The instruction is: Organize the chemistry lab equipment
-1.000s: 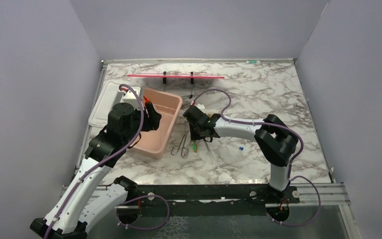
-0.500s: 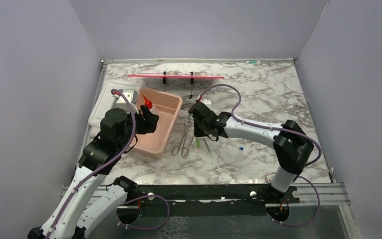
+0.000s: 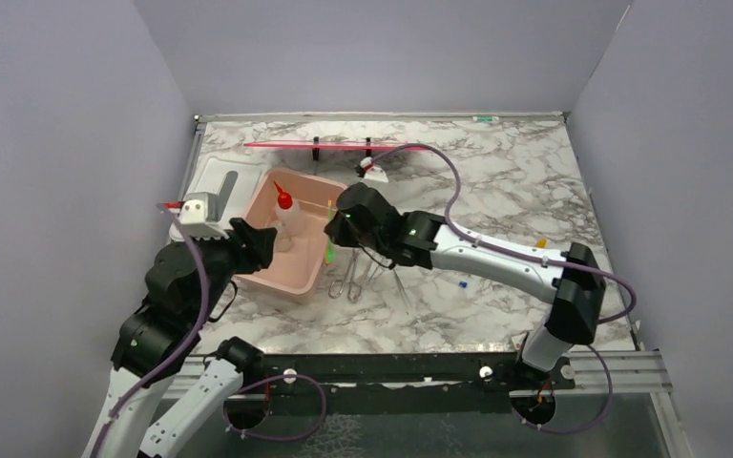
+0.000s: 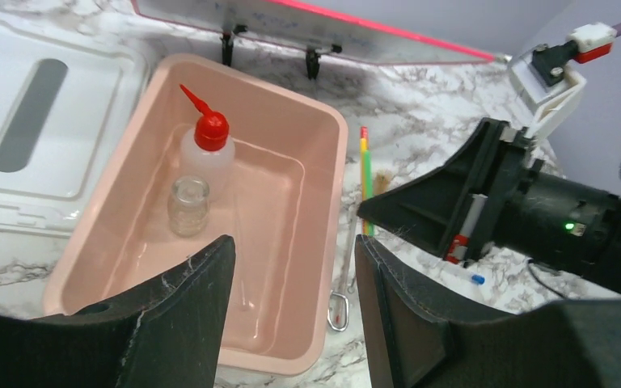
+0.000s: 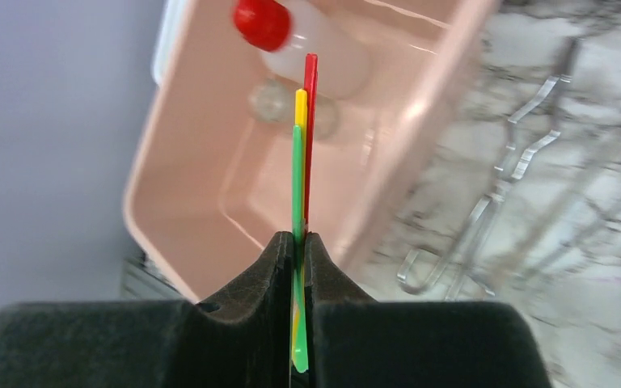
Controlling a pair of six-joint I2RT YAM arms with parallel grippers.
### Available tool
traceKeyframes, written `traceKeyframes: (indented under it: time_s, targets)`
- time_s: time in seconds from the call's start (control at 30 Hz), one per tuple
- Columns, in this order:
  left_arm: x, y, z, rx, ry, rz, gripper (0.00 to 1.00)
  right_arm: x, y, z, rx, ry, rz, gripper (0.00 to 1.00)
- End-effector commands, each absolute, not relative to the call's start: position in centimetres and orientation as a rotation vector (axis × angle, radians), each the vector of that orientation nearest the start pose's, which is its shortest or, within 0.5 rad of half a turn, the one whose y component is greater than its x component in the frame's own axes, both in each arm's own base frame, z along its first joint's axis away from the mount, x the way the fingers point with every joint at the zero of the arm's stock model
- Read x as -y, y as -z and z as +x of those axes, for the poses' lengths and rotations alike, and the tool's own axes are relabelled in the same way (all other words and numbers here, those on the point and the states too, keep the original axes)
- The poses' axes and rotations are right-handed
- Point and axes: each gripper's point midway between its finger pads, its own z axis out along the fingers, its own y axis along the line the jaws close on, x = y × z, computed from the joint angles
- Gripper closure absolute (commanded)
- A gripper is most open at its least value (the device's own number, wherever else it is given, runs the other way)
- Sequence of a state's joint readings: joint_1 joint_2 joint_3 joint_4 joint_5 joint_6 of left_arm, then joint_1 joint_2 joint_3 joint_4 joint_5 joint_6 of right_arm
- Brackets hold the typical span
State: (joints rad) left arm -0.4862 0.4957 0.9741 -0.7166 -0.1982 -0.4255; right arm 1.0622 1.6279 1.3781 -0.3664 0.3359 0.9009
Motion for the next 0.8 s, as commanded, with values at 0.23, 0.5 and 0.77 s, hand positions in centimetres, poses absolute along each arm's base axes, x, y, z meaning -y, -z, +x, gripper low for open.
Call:
traceKeyframes:
  time_s: [0.23, 0.5, 0.77]
  targets:
    - [3.0, -33.2, 15.6, -1.725, 0.370, -0.238, 0.40, -46.7, -19.6, 28.2, -2.167, -0.629, 0.296, 0.91]
    - [2.0, -32.3, 14.5, -1.745, 0.331, -0.245, 0.40, -49.4, -15.2, 30.1, -2.204, -0.475, 0.344, 0.90]
    - [1.8, -31.7, 14.5, -1.764, 0.312, -0.246, 0.39, -49.5, -12.8, 30.3, -2.214, -0.424, 0.402, 0.77]
